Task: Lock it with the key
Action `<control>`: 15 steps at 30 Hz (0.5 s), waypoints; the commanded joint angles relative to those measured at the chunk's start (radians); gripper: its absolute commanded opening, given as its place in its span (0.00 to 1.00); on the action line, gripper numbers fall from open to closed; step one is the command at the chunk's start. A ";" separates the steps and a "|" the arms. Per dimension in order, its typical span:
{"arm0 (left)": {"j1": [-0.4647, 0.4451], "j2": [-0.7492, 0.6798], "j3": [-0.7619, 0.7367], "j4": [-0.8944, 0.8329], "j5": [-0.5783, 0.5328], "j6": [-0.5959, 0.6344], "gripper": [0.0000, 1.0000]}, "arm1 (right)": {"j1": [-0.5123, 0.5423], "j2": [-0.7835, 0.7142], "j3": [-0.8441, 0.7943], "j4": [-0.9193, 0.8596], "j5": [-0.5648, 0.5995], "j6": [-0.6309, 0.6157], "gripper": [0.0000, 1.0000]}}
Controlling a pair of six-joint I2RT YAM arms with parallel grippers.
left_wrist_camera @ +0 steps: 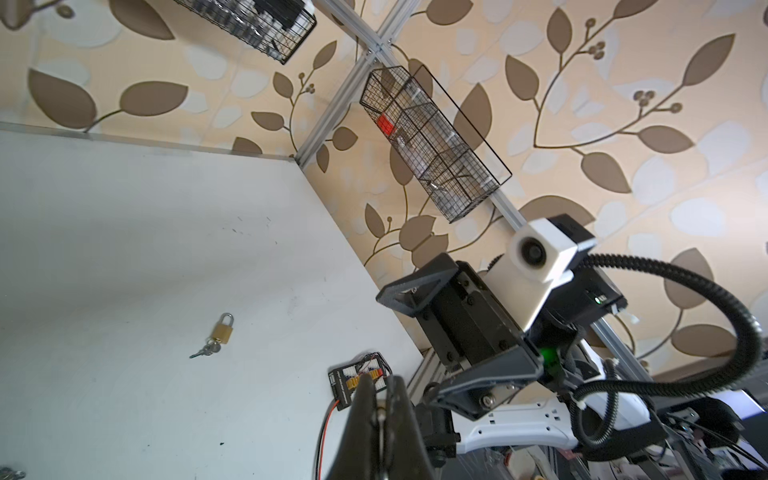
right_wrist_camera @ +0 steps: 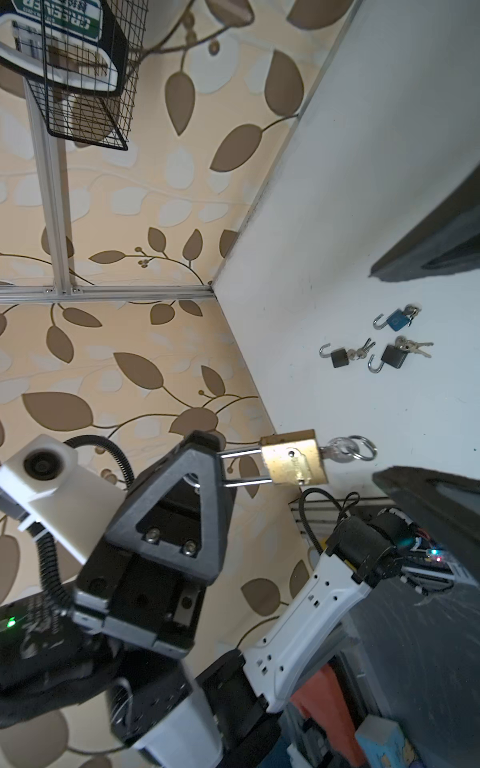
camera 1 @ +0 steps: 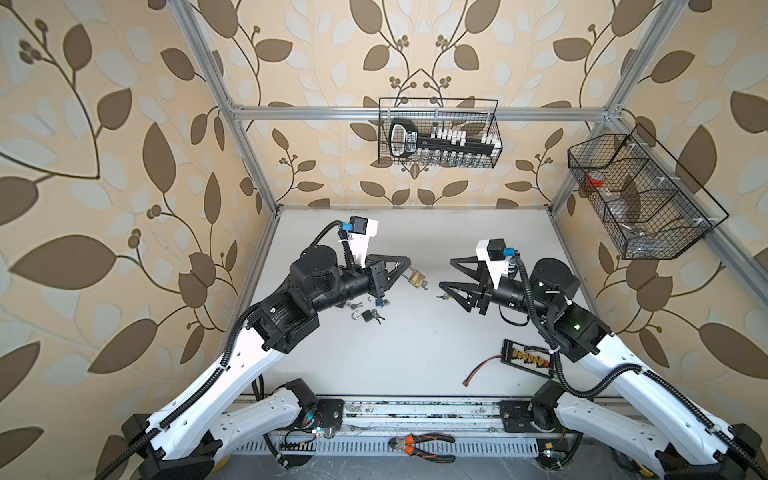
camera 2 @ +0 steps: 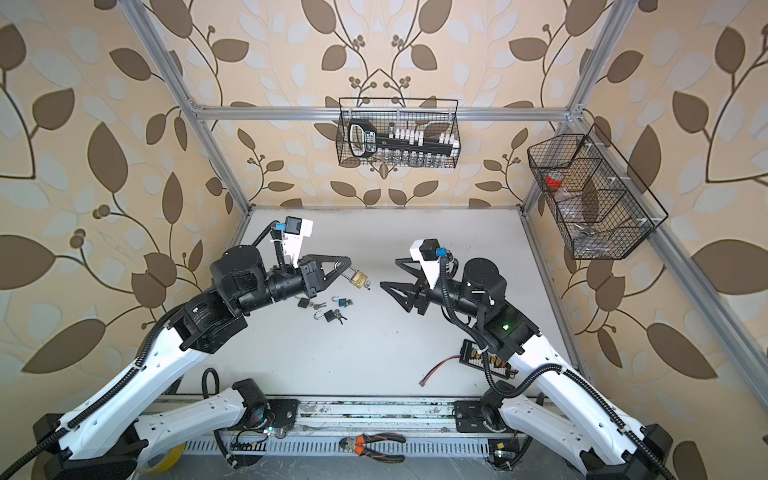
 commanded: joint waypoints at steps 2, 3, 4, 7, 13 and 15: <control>-0.004 -0.018 0.047 -0.021 -0.119 -0.001 0.00 | 0.096 0.011 0.028 -0.019 0.162 -0.084 0.67; -0.004 -0.019 0.045 -0.024 -0.132 -0.006 0.00 | 0.127 0.016 0.022 -0.005 0.211 -0.084 0.65; -0.004 -0.019 0.044 -0.028 -0.149 -0.016 0.00 | 0.161 0.020 0.013 0.014 0.271 -0.083 0.62; -0.005 -0.014 0.039 -0.031 -0.180 -0.036 0.00 | 0.227 0.048 0.003 0.053 0.373 -0.081 0.60; -0.004 -0.002 0.033 -0.013 -0.169 -0.044 0.00 | 0.269 0.131 0.029 0.086 0.423 -0.057 0.59; -0.004 -0.002 0.032 -0.008 -0.165 -0.046 0.00 | 0.270 0.155 0.045 0.082 0.428 -0.052 0.58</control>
